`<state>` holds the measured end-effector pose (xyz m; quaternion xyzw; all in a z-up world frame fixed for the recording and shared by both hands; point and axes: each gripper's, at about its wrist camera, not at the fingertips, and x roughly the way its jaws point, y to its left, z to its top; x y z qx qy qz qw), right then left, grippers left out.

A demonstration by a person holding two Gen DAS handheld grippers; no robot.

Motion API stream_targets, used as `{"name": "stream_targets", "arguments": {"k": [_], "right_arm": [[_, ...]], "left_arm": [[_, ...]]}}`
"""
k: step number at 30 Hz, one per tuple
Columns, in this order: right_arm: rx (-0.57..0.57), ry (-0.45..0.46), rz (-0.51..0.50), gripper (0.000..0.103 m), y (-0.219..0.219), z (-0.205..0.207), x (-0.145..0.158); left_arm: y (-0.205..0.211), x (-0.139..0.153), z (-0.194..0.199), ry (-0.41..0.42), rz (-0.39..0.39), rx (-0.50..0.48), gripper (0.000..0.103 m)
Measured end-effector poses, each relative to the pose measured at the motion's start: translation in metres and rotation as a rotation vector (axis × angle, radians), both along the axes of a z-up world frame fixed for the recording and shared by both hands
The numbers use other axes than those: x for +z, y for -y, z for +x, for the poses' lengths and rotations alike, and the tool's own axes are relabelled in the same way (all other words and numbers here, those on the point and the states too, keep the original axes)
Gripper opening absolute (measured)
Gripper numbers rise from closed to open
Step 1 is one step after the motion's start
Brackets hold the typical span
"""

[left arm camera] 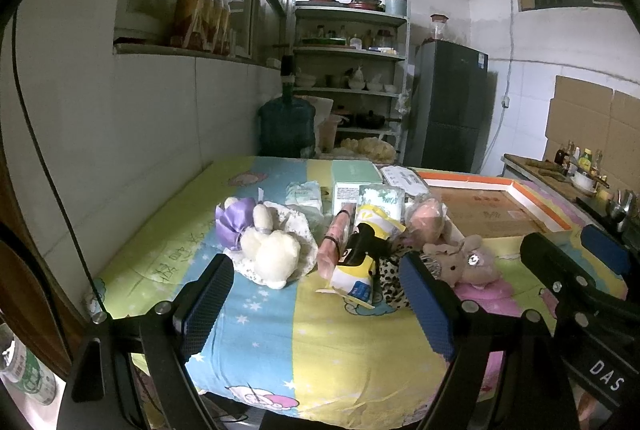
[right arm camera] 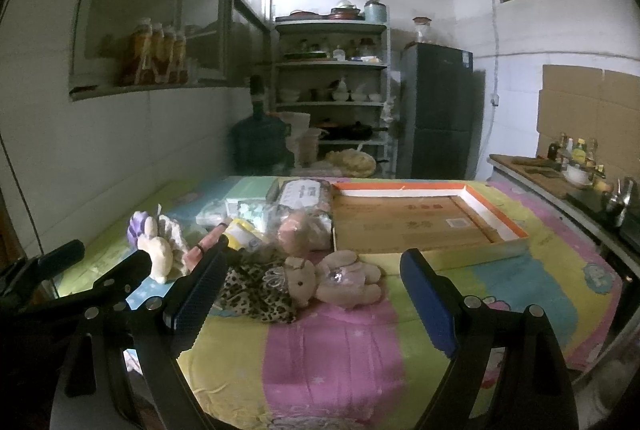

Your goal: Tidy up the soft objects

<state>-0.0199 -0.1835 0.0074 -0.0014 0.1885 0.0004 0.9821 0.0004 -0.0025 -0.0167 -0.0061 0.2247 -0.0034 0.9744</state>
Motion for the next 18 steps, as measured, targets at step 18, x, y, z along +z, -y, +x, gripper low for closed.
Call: {"name": "stream_targets", "arguments": {"k": [18], "right_arm": [[0.145,-0.070,0.053,0.090,-0.007,0.054,-0.027]], "left_arm": [[-0.030,-0.035,0.026,-0.028,-0.060,0.091,0.085]]}}
